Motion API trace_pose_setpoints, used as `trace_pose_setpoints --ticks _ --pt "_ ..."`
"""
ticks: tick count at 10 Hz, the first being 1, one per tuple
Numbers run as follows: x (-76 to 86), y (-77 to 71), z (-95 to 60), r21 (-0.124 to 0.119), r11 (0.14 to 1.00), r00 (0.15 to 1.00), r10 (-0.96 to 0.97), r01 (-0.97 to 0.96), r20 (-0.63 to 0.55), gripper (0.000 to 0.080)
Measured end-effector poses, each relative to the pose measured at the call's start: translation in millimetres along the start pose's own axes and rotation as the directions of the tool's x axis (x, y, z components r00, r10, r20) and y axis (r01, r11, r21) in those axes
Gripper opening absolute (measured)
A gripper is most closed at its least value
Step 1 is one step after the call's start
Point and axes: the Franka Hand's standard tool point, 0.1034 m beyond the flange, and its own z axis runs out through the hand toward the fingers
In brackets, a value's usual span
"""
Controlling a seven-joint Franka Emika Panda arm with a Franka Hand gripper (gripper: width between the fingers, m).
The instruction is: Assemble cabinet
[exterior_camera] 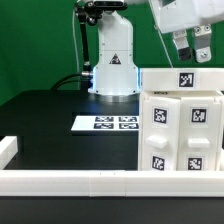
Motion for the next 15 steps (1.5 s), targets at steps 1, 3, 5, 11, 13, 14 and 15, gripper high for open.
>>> trace_pose_setpoints --ticks 1,3,5,11,13,14,15 --pt "1.2 -1.1 2.0 0.005 1.0 1.0 0.004 -0.004 -0.001 0.0649" --pt "1.5 -0.7 2.5 0.003 0.995 0.995 -0.103 0.103 -0.003 0.0649" --pt "-1.7 2.8 -0.9 -0.044 0.946 0.947 -0.32 0.32 0.014 0.0649" --pt "0.8 -7.6 -2.7 -0.098 0.584 0.591 -0.803 0.806 0.072 0.0649" --pt "2.6 -7.4 -3.0 -0.091 0.427 0.434 -0.897 0.9 0.087 0.0649" --pt "6.1 -7.4 -5.4 -0.141 0.21 0.225 -0.969 0.967 0.103 0.0649" --pt "5.8 -9.3 -6.6 -0.158 0.006 0.026 -0.992 0.987 0.125 0.0649"
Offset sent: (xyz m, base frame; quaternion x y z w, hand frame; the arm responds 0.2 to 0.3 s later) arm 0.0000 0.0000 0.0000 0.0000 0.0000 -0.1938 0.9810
